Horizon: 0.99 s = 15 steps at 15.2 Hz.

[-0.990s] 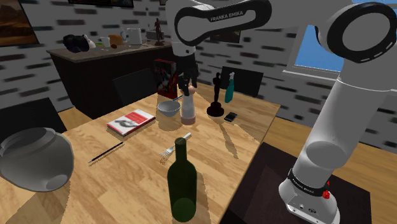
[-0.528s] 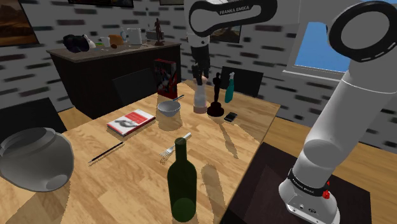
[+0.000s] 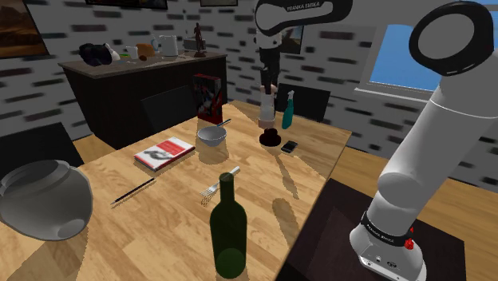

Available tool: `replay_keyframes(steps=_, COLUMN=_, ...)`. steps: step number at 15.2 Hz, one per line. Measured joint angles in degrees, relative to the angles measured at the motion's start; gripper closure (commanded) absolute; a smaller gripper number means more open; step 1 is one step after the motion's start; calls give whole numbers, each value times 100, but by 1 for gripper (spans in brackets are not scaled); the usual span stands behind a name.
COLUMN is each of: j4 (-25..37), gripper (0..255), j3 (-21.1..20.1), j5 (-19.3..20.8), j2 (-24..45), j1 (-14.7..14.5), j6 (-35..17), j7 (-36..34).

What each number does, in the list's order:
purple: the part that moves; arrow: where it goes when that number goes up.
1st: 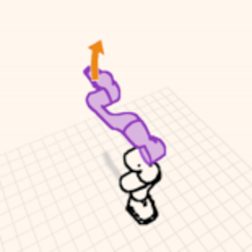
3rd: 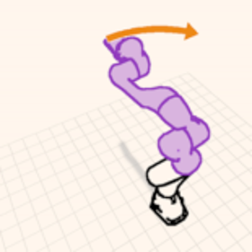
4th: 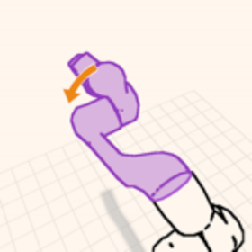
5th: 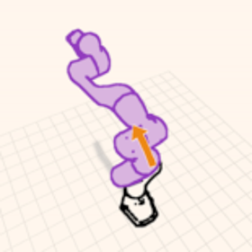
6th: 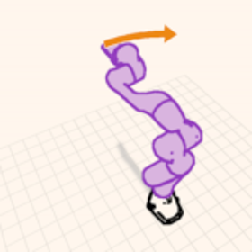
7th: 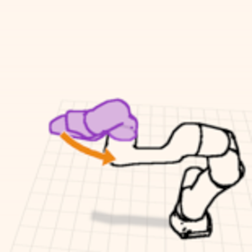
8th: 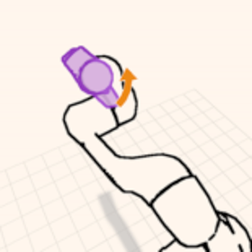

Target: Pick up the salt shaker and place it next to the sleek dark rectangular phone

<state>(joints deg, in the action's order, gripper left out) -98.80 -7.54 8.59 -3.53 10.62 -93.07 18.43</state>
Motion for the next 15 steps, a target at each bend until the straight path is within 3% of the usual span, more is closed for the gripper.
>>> replay_keyframes(steps=9, j4=764, gripper=255, j3=602, j5=71, j2=386, j1=563, j6=194, j7=1205)
replay_keyframes(steps=15, j4=1706, gripper=255, j3=955, j5=46, j2=926, j1=951, j6=472, j7=2003)
